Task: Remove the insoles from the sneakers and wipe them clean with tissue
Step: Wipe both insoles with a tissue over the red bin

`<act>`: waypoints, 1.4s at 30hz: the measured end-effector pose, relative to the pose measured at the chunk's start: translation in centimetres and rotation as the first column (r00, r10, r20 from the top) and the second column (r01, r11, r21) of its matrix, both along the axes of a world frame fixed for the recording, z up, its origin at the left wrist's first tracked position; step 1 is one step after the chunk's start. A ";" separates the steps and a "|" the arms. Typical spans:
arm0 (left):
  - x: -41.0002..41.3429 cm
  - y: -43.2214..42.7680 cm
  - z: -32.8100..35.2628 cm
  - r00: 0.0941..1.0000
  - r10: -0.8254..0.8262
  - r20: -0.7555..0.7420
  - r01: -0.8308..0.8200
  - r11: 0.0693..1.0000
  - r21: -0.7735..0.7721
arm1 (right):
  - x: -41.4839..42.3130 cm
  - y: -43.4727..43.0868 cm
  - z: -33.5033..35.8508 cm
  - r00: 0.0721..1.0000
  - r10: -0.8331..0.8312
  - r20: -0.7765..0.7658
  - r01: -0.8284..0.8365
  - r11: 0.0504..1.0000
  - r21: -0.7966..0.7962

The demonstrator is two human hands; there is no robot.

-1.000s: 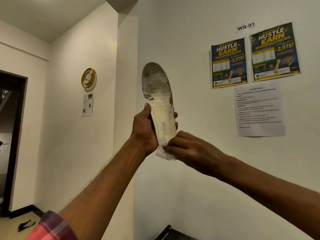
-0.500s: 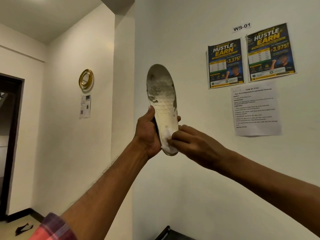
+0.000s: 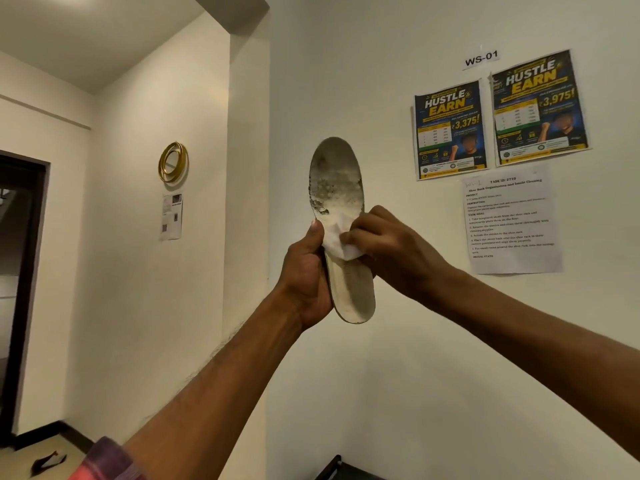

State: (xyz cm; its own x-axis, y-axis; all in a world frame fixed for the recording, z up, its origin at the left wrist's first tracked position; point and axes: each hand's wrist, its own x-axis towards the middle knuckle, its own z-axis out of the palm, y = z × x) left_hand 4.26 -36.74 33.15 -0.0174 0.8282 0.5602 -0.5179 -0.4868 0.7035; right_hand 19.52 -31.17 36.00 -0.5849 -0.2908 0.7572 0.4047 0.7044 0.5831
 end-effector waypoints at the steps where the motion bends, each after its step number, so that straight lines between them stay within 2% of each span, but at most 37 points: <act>1: -0.1 0.0 0.0 1.000 -0.010 0.000 0.010 1.000 -0.001 | -0.1 -0.1 -0.2 0.999 -0.010 0.042 0.009 1.000 0.019; 3: -0.1 -0.2 0.0 1.000 -0.020 -0.004 0.020 1.000 -0.004 | 0.0 0.5 0.2 1.000 0.010 0.002 -0.010 1.000 -0.001; 6: 0.3 -0.3 -0.2 0.998 -0.019 -0.063 0.019 1.000 -0.007 | 0.5 1.1 1.2 0.974 0.065 -0.216 -0.092 0.989 -0.116; 8: 0.6 -0.4 -0.3 0.997 -0.031 -0.064 0.030 0.999 -0.011 | 0.4 0.7 0.8 0.985 0.052 -0.164 -0.071 0.991 -0.114; 10: 0.4 -0.4 -0.4 0.997 -0.043 -0.069 0.042 0.999 -0.012 | 0.5 0.5 0.7 0.997 0.030 -0.065 -0.033 0.999 -0.040; 14: 0.6 -0.8 -0.6 0.991 -0.049 -0.123 0.046 0.998 -0.031 | 1.0 0.9 2.2 0.954 0.061 -0.292 -0.096 0.990 -0.107; 18: 0.6 -0.9 -0.7 0.988 -0.081 -0.131 0.078 0.996 -0.033 | 0.5 0.5 2.0 0.992 0.023 -0.124 -0.028 0.999 -0.031; 21: 0.5 -0.9 -1.0 0.980 -0.102 -0.169 0.093 0.994 -0.063 | 1.0 0.8 3.8 0.939 0.069 -0.338 -0.096 0.993 -0.063; 22: 0.6 -1.0 -1.2 0.978 -0.110 -0.178 0.099 0.993 -0.069 | 1.0 0.8 4.1 0.935 0.067 -0.349 -0.097 0.993 -0.068; 25: 0.4 -0.8 -1.5 0.972 -0.124 -0.197 0.116 0.992 -0.054 | 0.5 0.8 3.6 0.980 0.021 -0.198 -0.024 1.000 -0.011; 26: 0.3 -0.9 -1.5 0.971 -0.130 -0.202 0.123 0.991 -0.049 | 0.5 0.8 3.8 0.977 0.026 -0.210 -0.028 1.000 -0.006; 29: 0.4 -0.9 -1.6 0.964 -0.152 -0.218 0.145 0.988 -0.049 | 0.9 0.8 4.8 0.919 0.076 -0.386 -0.103 0.993 -0.050; 33: 0.5 -0.7 -2.0 0.959 -0.158 -0.235 0.151 0.987 -0.047 | 0.4 0.7 4.0 0.984 0.014 -0.175 -0.011 1.000 0.019; 34: 0.4 -0.8 -2.0 0.959 -0.159 -0.234 0.153 0.987 -0.045 | 0.5 0.7 4.4 0.978 0.021 -0.207 -0.019 1.000 0.014; 36: 0.3 -0.8 -2.0 0.957 -0.168 -0.238 0.163 0.986 -0.044 | 0.9 0.7 5.4 0.926 0.067 -0.371 -0.082 0.996 -0.027; 37: 0.3 -0.8 -2.1 0.956 -0.172 -0.239 0.167 0.985 -0.042 | 0.9 0.6 5.6 0.917 0.079 -0.392 -0.101 0.994 -0.035; 40: 0.1 -0.7 -2.1 0.953 -0.166 -0.253 0.163 0.986 -0.035 | 0.2 0.0 4.6 0.981 0.047 -0.189 -0.043 0.999 0.025; 41: 0.0 -0.7 -2.1 0.954 -0.160 -0.255 0.156 0.987 -0.034 | 0.1 -0.1 4.6 0.986 0.037 -0.163 -0.031 0.999 0.042; 42: -0.1 -0.7 -2.0 0.954 -0.154 -0.256 0.151 0.988 -0.030 | 0.1 0.0 4.9 0.978 0.045 -0.203 -0.040 0.999 0.025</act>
State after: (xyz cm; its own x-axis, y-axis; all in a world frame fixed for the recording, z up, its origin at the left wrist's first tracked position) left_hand 4.16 -37.47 31.14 0.2529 0.8152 0.5210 -0.3865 -0.4085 0.8269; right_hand 19.63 -31.18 40.91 -0.4058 -0.3290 0.8527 0.4864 0.7121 0.5063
